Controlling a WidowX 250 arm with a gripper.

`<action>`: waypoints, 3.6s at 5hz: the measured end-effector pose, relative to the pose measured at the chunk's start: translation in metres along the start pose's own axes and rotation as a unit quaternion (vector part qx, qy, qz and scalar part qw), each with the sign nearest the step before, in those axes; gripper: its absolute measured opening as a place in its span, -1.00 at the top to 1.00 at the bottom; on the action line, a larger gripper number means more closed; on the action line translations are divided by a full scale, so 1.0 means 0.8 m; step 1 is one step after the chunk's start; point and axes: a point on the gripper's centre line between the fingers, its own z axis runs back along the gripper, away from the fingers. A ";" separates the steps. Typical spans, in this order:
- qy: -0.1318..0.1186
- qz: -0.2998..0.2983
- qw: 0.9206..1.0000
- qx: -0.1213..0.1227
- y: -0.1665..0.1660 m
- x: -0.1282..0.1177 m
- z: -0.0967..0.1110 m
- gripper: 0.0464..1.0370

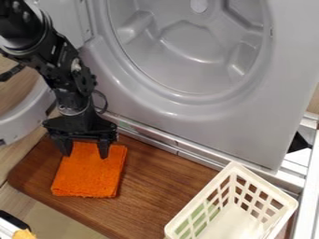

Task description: Move the white basket and hold up

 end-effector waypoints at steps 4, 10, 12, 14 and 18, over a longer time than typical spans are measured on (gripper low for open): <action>-0.014 -0.097 0.994 -0.045 -0.078 -0.037 0.029 -0.92; -0.008 -0.259 0.952 -0.166 -0.207 -0.081 0.021 -0.81; -0.020 -0.260 0.955 -0.140 -0.218 -0.079 0.000 0.35; -0.012 -0.266 0.954 -0.136 -0.225 -0.079 0.001 0.88; -0.046 -0.241 0.953 -0.178 -0.178 -0.049 0.060 0.92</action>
